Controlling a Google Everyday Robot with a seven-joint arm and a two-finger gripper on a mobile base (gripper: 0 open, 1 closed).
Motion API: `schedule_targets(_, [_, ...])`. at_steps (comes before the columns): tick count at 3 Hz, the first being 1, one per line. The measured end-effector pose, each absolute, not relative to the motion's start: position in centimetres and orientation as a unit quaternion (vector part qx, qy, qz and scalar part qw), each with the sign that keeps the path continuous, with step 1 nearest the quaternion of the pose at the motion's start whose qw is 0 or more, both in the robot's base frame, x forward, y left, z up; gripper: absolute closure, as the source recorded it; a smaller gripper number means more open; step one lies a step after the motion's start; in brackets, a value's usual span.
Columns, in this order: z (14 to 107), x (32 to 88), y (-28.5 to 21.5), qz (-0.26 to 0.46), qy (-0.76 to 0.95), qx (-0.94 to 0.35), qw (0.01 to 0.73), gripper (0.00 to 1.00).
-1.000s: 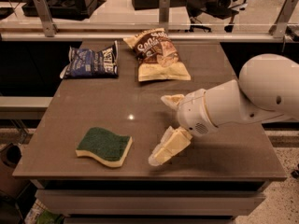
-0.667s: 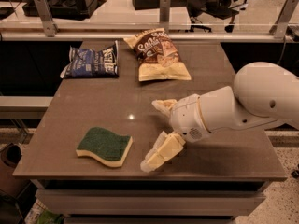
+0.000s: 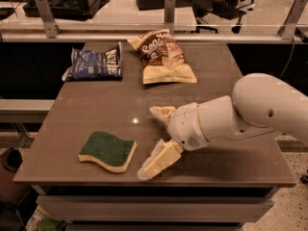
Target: Move sponge near brown chip bag
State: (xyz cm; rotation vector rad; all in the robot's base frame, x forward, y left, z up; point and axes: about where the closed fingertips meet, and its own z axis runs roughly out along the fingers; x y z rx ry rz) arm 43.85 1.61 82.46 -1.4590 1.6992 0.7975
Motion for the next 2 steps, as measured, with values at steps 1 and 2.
schedule_targets(1, [81.8, 42.9, 2.9, 0.333, 0.653, -0.556, 0.392, 0.0])
schedule_targets(2, [81.4, 41.7, 4.2, 0.354, 0.642, -0.545, 0.407, 0.0])
